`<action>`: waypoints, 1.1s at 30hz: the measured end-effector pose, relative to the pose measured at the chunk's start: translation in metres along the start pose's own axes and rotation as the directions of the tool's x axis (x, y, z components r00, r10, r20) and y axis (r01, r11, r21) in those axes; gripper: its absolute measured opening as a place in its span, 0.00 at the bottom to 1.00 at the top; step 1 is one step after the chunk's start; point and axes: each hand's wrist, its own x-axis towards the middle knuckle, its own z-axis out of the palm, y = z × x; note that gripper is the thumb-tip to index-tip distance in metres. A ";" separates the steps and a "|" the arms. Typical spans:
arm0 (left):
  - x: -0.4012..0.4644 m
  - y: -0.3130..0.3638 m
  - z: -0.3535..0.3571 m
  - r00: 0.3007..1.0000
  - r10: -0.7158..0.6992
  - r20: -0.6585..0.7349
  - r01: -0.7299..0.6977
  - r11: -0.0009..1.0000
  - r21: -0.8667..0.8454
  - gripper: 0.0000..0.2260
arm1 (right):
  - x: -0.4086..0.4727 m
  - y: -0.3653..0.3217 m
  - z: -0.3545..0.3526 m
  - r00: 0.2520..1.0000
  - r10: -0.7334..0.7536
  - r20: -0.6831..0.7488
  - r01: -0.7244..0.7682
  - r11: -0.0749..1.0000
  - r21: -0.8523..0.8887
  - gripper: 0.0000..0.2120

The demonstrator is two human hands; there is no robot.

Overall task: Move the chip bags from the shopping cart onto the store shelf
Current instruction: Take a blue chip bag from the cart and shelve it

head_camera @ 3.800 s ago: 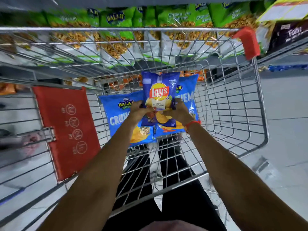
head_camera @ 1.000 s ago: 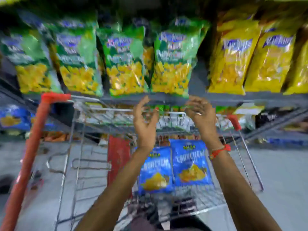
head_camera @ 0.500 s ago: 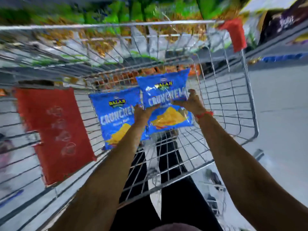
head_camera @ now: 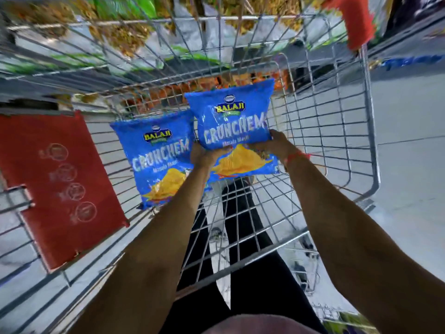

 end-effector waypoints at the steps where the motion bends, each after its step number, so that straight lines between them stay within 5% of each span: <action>1: -0.007 -0.001 -0.004 1.000 -0.003 0.000 0.003 0.999 -0.032 0.31 | -0.008 -0.007 -0.001 0.999 -0.031 0.032 0.029 0.999 0.044 0.22; 5: -0.041 0.009 -0.029 0.996 0.071 -0.045 -0.078 0.980 -0.185 0.26 | -0.047 -0.038 0.006 0.946 -0.223 0.236 0.244 0.968 -0.062 0.26; 9: -0.077 0.025 -0.061 0.959 0.281 -0.035 -0.274 0.889 -0.366 0.25 | -0.086 -0.049 0.007 0.898 -0.387 0.209 0.413 0.905 -0.097 0.22; 16: -0.143 0.085 -0.121 0.841 0.491 -0.228 -0.541 0.742 -0.395 0.27 | -0.191 -0.098 0.001 0.721 -0.680 0.134 0.689 0.724 -0.035 0.20; 22: -0.206 0.177 -0.184 0.540 0.750 -0.382 -0.833 0.411 -0.370 0.27 | -0.297 -0.163 -0.006 0.512 -0.859 -0.012 0.859 0.512 0.032 0.32; 33: -0.326 0.323 -0.289 0.064 0.823 -0.564 -0.996 0.018 -0.087 0.27 | -0.471 -0.260 -0.033 0.060 -0.967 -0.246 0.978 0.008 0.208 0.35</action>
